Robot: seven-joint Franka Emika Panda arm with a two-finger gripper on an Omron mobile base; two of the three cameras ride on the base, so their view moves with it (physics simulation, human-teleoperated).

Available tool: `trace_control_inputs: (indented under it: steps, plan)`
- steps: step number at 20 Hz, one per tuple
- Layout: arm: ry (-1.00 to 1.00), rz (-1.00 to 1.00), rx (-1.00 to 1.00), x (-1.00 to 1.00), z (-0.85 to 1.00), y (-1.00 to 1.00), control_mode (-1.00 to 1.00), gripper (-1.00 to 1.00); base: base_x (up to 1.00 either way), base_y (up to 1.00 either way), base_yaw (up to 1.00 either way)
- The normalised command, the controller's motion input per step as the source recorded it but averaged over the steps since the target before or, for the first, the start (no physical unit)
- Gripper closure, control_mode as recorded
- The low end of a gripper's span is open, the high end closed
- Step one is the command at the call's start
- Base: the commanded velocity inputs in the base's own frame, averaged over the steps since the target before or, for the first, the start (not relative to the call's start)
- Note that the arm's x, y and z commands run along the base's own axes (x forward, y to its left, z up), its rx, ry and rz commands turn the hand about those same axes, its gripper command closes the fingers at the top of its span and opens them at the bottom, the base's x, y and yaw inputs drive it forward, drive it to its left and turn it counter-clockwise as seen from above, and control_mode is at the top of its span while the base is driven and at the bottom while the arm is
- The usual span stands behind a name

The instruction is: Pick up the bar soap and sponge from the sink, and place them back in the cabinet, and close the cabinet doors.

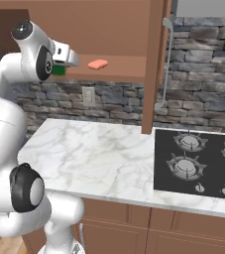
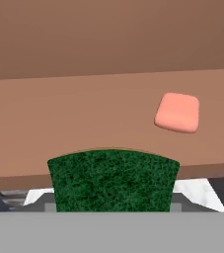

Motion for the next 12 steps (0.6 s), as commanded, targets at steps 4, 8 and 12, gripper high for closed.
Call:
trace_control_inputs:
  steps: [4, 8, 12]
  plan:
    - [0.00, 0.00, 0.00, 0.37, -0.01, 0.08, -1.00, 1.00, 0.00, 0.00, 0.00]
    - [0.00, 0.00, 0.00, 0.39, -0.06, 0.07, -1.00, 1.00, 0.00, 0.00, 0.00]
    - [0.00, 0.00, 0.00, 0.47, -0.02, 0.01, -1.00, 1.00, 0.00, 0.00, 0.00]
